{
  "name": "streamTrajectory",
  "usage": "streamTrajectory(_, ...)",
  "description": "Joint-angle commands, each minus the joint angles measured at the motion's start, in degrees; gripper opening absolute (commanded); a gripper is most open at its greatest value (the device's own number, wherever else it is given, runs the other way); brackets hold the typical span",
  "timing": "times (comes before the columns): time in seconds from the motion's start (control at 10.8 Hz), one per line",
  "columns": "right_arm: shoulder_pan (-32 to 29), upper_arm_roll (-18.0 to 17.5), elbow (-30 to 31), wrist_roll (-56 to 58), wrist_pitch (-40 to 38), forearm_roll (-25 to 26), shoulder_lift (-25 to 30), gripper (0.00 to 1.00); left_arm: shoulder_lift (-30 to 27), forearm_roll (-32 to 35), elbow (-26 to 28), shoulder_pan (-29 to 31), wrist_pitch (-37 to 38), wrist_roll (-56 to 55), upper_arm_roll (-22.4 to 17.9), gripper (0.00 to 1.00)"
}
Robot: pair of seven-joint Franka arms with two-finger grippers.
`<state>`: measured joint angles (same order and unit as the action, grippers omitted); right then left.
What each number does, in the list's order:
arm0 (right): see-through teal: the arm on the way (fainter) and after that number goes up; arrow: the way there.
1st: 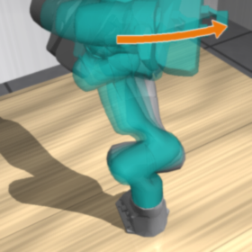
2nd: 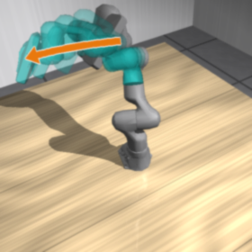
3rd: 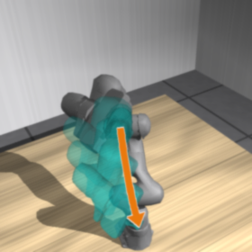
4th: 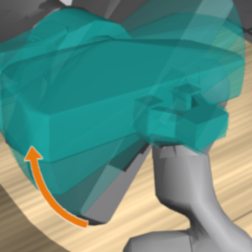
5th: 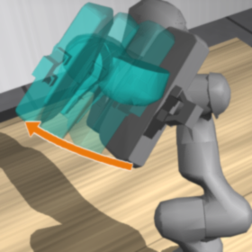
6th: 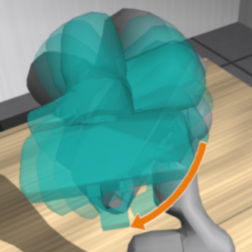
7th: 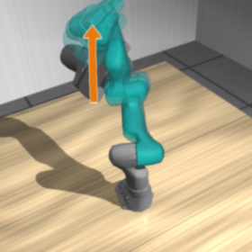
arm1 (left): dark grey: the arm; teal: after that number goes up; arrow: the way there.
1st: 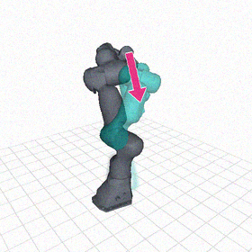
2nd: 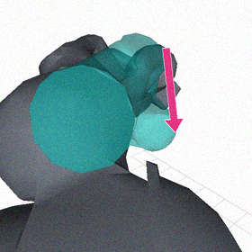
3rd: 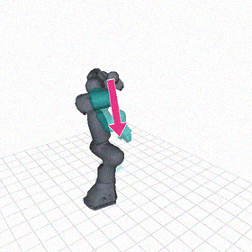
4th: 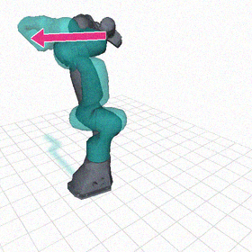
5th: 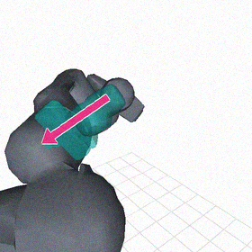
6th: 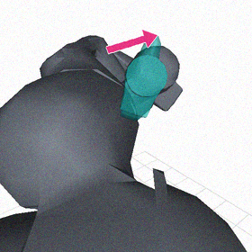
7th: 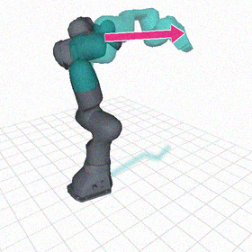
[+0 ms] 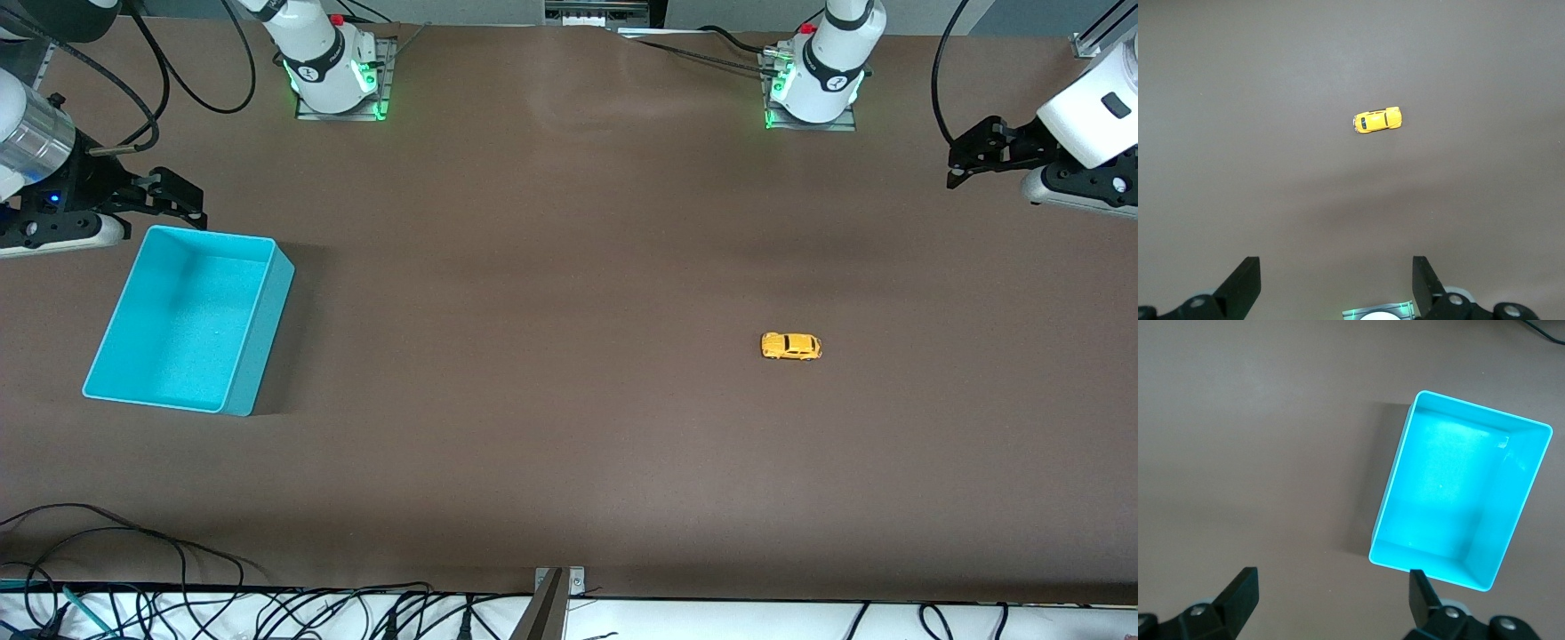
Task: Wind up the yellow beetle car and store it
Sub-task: 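Move the left gripper over the yellow beetle car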
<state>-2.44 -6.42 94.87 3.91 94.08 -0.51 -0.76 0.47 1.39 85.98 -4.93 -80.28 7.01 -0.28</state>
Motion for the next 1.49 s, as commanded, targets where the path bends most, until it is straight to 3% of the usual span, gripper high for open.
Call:
streamTrajectory(0.0,-0.10,0.09,-0.83,0.83,-1.01,0.07,-0.21,1.00,0.41,-0.60,-0.99,0.10,-0.05,-1.12,0.28,1.00)
streamTrajectory(1.39,0.25,-0.26,-0.65,1.18,-0.83,0.42,-0.91,1.00,0.50,-1.30,-0.37,0.54,0.04,-0.42,0.11,1.00)
